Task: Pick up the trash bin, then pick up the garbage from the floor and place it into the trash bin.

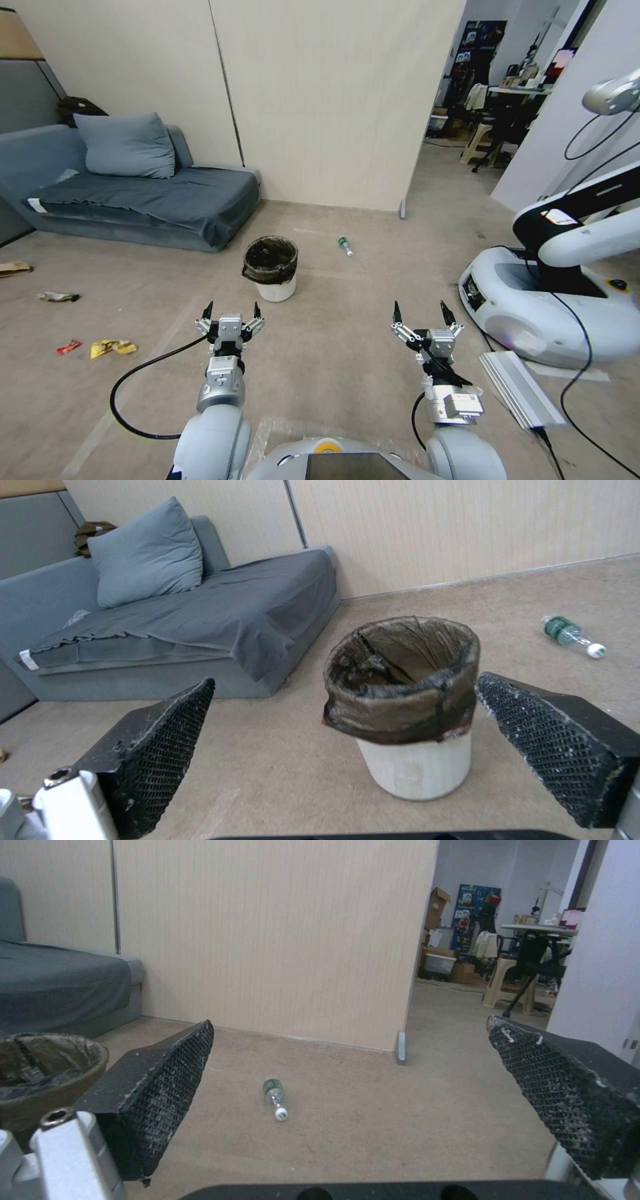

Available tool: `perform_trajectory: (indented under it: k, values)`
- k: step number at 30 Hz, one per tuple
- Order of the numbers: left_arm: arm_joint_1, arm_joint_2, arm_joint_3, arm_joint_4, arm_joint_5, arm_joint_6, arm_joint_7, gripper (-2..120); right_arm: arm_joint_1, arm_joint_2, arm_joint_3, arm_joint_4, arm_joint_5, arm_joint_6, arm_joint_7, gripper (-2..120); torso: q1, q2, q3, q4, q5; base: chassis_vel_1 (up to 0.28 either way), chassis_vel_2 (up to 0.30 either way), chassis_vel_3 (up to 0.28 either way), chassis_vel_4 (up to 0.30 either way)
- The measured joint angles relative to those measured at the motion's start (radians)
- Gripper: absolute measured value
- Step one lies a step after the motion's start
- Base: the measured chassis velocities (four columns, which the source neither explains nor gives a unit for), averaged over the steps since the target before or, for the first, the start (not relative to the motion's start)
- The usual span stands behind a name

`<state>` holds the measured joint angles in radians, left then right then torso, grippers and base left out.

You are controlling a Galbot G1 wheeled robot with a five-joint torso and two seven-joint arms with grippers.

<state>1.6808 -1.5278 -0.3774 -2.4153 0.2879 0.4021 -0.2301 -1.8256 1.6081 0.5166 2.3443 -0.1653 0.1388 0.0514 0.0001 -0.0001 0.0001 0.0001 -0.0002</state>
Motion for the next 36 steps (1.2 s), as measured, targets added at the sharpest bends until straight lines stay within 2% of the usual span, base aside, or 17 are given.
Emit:
perform_trajectory:
  k: [11, 36]
  values:
    - [-0.033, 0.006, 0.008, 0.026, -0.011, 0.002, 0.001, 100, 0.0, 0.0, 0.002, -0.005, -0.007, 0.004, -0.001, 100, 0.0, 0.0, 0.0, -0.0001, 0.0005, -0.206, 0.202, 0.197, -0.2]
    - [-0.049, -0.001, 0.015, 0.033, -0.004, 0.004, -0.003, 100, -0.002, 0.0, 0.011, -0.009, -0.026, 0.012, -0.004, 100, 0.0, 0.0, 0.0, -0.0001, 0.0005, -0.198, 0.201, 0.2, -0.2]
